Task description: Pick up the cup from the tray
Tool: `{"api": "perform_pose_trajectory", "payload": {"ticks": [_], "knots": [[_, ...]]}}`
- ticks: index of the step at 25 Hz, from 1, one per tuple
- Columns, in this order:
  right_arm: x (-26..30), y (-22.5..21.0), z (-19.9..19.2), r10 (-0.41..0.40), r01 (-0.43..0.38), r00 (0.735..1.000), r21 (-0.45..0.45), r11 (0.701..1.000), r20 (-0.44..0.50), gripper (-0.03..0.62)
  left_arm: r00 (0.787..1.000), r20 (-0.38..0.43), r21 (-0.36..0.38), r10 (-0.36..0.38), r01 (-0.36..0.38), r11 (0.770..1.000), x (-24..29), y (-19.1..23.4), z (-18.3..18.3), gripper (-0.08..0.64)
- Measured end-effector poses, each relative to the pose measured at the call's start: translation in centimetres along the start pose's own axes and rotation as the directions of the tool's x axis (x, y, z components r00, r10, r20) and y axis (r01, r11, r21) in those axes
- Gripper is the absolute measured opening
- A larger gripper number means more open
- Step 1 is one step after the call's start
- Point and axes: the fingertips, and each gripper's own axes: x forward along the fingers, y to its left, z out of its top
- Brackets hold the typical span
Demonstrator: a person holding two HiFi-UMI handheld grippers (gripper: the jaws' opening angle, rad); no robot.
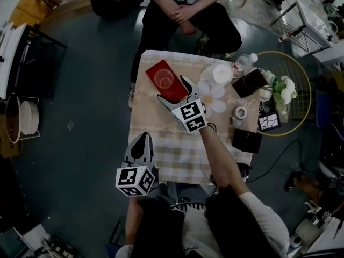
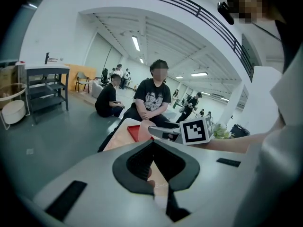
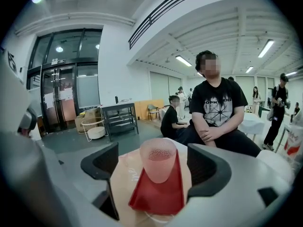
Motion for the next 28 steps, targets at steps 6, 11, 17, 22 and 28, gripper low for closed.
{"api": "perform_pose_trajectory", "payload": {"ticks": [6, 11, 17, 22, 28], "knots": [[3.2, -0.7, -1.0, 0.016, -0.017, 1.0, -0.029, 0.999, -0.019, 0.434, 0.999, 0.007, -0.022, 0.046, -0.046, 0.999, 0.3, 1.5, -0.2, 0.008], [5.1, -1.1, -1.5, 0.033, -0.036, 0.999, -0.056, 0.998, -0.04, 0.434, 0.997, -0.019, -0.043, 0.077, -0.078, 0.996, 0.6, 2.1, -1.4, 0.008], [6.8, -1.3, -0.9, 0.05, -0.061, 0.995, -0.128, 0.99, -0.087, 0.434, 0.994, -0.033, -0.048, 0.102, -0.103, 0.994, 0.4, 2.4, -2.3, 0.008], [7.9, -1.0, -1.3, 0.069, -0.085, 0.991, -0.138, 0.987, -0.115, 0.434, 0.991, -0.038, -0.044, 0.13, -0.132, 0.99, -0.1, 3.1, -2.5, 0.008], [8.1, -1.1, -2.3, 0.057, -0.083, 0.985, -0.16, 0.984, -0.164, 0.408, 0.988, -0.034, -0.059, 0.15, -0.151, 0.987, -0.3, 3.8, -2.4, 0.008]]}}
